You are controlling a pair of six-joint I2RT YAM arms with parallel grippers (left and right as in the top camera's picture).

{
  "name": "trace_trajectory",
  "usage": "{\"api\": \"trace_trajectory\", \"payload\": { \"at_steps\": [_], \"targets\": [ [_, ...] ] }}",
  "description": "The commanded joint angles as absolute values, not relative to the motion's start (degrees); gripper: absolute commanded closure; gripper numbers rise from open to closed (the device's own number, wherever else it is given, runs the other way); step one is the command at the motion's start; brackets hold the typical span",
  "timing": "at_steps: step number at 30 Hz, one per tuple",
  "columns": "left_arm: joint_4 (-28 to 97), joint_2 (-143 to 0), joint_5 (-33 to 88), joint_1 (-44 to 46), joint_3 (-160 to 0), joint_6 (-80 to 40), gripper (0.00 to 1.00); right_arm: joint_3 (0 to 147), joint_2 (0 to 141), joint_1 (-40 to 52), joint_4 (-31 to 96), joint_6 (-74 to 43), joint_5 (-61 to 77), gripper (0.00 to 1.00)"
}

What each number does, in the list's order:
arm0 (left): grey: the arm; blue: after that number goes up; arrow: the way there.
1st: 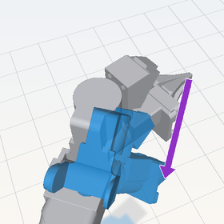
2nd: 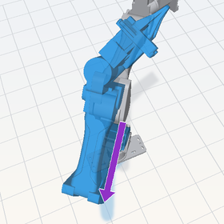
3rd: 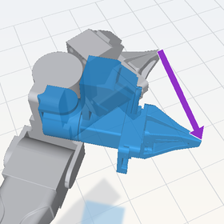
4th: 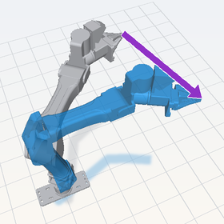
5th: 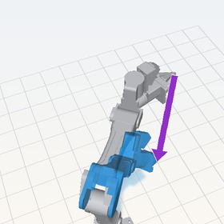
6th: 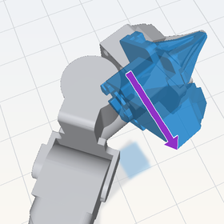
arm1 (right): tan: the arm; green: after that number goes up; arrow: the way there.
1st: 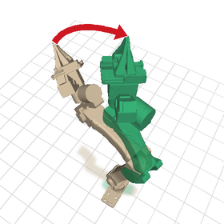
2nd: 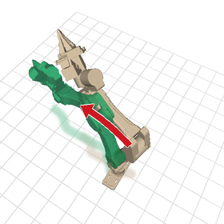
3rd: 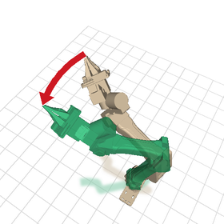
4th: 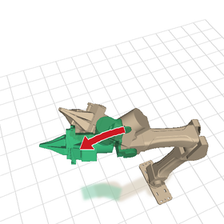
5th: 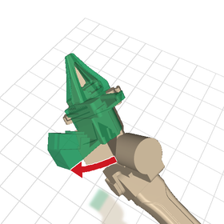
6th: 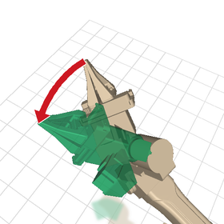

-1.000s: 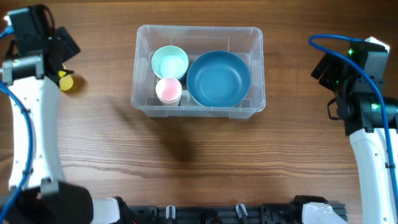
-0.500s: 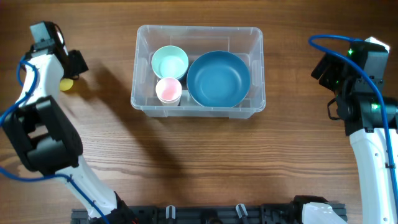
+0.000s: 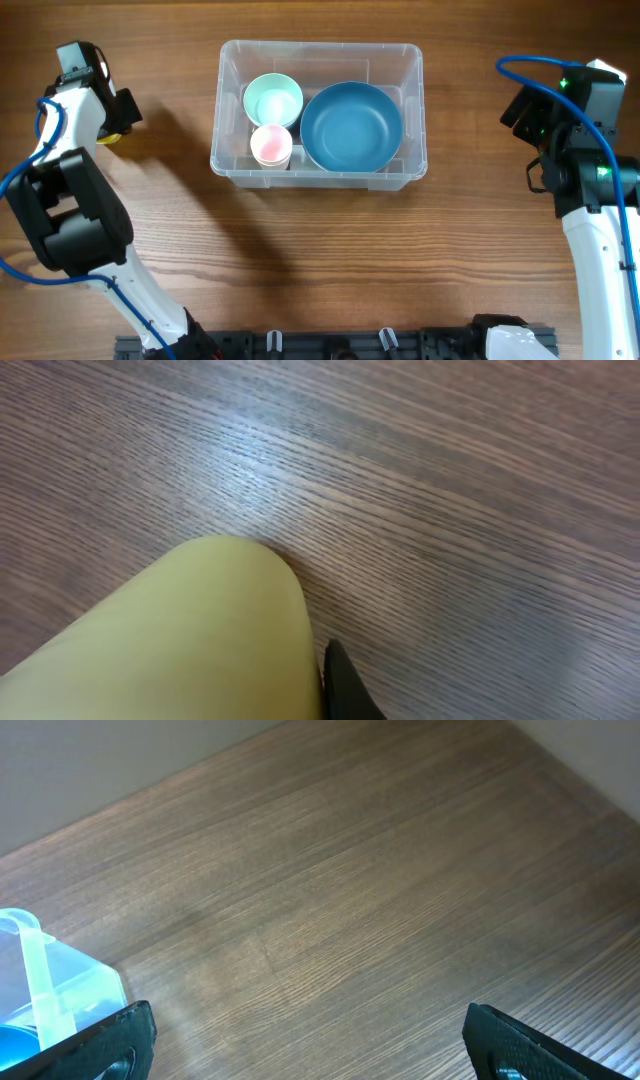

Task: Pack container
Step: 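Release the pink cup and grasp the yellow cup with the left gripper, then lower the yellow cup into the stacked cups and withdraw the left gripper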

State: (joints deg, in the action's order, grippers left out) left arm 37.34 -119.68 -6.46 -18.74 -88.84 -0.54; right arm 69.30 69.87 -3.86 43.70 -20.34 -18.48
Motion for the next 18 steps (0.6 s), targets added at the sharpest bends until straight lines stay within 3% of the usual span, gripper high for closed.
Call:
{"api": "trace_trajectory", "payload": {
  "at_steps": [1, 8, 13, 18],
  "targets": [
    [38.4, -109.1, -5.8, -16.9, -89.4, -3.6, 0.96, 69.7, 69.9, -4.0, 43.6, -21.0, -19.3, 0.0],
    [44.6, -89.9, -3.3, -6.0, -89.4, -11.0, 0.96, 69.7, 69.9, -4.0, 43.6, -21.0, -19.3, 0.0],
    [51.0, -82.0, 0.0, 9.9, -89.4, -12.5, 0.96, 69.7, 69.9, -4.0, 43.6, -21.0, -19.3, 0.0],
    [55.5, -83.0, -1.6, 24.4, -89.3, -14.1, 0.96, 69.7, 69.9, -4.0, 43.6, -21.0, -19.3, 0.01]
  ]
}}
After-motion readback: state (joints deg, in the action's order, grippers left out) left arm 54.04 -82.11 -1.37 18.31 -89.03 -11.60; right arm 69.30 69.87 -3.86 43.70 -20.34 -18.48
